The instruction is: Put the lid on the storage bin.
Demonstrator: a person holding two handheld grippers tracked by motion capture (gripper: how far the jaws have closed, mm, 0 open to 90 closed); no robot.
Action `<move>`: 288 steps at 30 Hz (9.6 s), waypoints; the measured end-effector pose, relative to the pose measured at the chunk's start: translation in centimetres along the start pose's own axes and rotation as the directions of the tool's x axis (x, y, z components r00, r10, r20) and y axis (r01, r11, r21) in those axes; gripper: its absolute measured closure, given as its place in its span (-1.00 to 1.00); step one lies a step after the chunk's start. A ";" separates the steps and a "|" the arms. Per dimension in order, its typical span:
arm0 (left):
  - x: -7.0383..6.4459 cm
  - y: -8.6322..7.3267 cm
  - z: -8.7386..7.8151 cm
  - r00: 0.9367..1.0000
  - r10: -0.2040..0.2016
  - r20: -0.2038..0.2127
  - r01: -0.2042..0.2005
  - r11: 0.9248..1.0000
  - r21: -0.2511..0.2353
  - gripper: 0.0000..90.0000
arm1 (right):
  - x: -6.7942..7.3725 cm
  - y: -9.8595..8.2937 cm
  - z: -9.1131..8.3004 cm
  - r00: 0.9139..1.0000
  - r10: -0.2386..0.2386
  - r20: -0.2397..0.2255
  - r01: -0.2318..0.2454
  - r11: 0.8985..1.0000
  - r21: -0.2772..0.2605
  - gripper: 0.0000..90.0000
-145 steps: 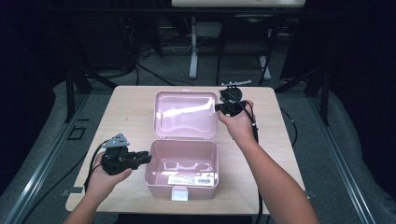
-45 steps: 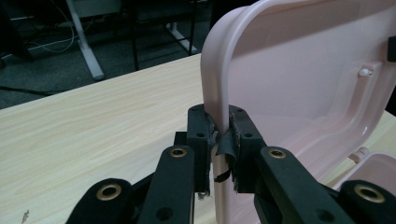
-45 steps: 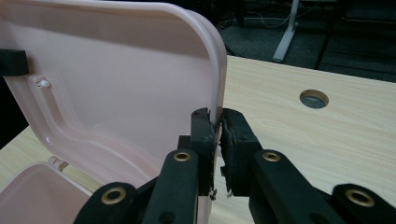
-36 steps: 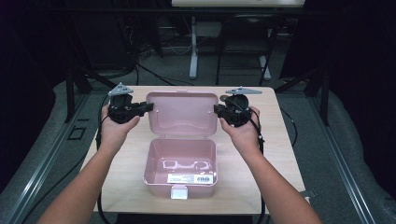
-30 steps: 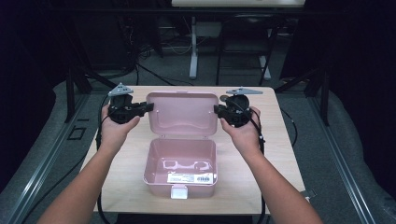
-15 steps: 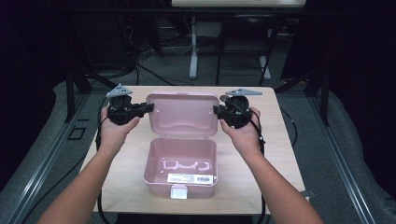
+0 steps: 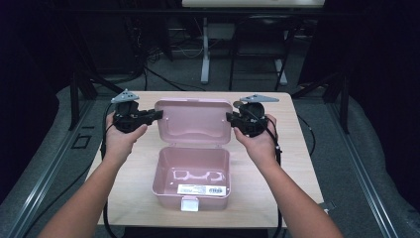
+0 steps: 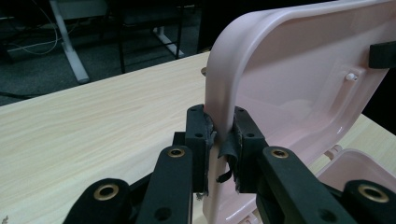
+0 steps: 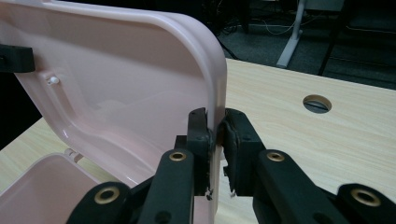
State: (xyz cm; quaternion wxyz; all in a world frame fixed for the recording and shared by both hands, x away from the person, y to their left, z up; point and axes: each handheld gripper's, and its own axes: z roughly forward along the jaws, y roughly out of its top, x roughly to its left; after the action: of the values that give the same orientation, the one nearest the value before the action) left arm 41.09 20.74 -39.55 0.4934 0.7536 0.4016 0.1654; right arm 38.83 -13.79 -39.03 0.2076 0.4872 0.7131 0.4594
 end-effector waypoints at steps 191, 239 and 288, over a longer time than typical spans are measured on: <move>-5.8 -7.0 -8.1 0.990 0.115 0.085 -0.115 0.993 -0.008 0.45 | 0.2 -6.5 -6.8 0.976 0.063 -0.210 -0.072 0.997 -0.036 0.40; -6.6 -10.7 -9.0 0.988 0.104 0.110 -0.108 0.994 0.030 0.47 | 0.1 -8.5 -6.5 0.970 0.095 -0.225 -0.099 0.995 -0.006 0.37; -6.7 -12.7 -9.3 0.986 0.079 0.144 -0.087 0.995 0.054 0.52 | 0.1 -9.5 -6.1 0.966 0.110 -0.234 -0.111 0.994 0.006 0.37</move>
State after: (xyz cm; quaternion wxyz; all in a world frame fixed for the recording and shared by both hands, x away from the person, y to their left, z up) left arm 25.28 23.69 -45.47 0.4905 0.7940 0.3387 0.1196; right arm 29.46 -17.41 -44.15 0.0979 0.4679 0.7027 0.5270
